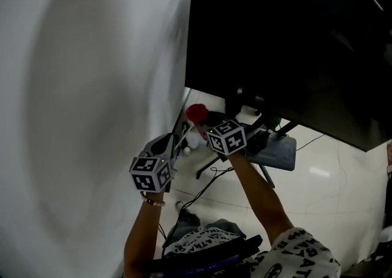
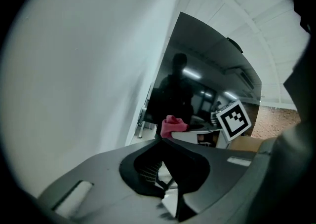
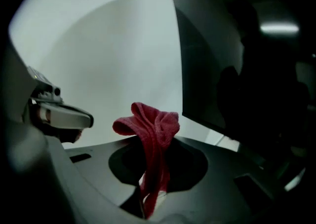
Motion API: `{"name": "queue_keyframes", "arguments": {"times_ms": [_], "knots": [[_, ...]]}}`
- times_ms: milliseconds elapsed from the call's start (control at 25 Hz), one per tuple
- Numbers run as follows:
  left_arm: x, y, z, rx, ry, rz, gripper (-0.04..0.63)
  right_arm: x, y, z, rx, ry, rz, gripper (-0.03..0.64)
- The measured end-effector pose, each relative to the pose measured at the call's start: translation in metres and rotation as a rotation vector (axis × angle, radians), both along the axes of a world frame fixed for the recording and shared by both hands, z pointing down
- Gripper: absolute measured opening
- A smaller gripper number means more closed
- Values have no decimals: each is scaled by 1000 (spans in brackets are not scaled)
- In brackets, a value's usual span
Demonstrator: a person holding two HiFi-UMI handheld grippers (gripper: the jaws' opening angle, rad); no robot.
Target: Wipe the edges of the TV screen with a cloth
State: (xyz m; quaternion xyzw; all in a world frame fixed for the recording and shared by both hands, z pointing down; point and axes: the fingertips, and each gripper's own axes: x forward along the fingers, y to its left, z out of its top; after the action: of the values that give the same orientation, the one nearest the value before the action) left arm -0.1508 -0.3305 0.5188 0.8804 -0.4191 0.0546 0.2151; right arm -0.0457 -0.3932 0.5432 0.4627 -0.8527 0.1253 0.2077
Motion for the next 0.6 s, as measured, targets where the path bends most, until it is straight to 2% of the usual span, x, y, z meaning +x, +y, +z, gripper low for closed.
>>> {"name": "queue_keyframes", "arguments": {"times_ms": [120, 240, 400, 600], "knots": [[32, 21, 7, -28, 16, 45, -9, 44, 58, 0, -60, -162, 116, 80], [79, 47, 10, -37, 56, 87, -9, 100, 121, 6, -81, -255, 233, 80], [158, 91, 28, -33, 56, 191, -8, 201, 209, 21, -48, -275, 468, 79], [237, 156, 46, -35, 29, 298, -8, 280, 303, 31, -22, -249, 624, 78]]}}
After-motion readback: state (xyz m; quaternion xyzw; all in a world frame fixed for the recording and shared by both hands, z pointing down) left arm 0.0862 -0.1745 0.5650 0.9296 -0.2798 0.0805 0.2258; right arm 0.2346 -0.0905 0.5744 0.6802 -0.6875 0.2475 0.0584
